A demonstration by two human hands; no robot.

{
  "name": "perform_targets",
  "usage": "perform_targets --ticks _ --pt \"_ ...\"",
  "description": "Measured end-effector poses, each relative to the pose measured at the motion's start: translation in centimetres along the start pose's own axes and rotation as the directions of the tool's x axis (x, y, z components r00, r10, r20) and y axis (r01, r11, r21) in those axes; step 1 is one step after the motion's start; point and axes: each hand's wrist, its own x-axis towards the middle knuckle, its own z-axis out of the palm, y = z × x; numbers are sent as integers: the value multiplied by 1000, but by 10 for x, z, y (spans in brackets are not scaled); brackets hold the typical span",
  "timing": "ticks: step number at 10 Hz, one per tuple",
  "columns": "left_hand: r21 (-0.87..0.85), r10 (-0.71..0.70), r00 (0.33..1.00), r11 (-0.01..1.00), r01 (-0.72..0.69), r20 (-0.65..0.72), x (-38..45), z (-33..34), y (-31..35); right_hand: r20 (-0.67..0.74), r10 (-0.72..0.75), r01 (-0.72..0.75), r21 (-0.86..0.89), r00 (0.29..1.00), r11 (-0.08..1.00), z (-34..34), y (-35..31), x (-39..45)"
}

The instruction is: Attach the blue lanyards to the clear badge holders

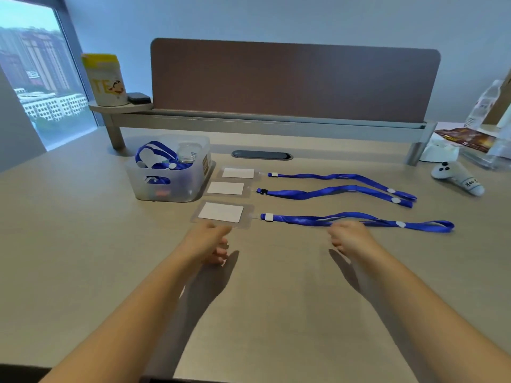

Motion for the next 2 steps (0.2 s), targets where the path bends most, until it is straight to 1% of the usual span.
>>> perform_targets --ticks 1,2 --pt "157 225 972 960 -233 67 -52 -2 -14 177 -268 290 -113 947 950 -10 24 -63" --pt "3 213 937 975 -223 275 -124 -1 -37 408 -356 413 -57 841 909 -23 50 -132"
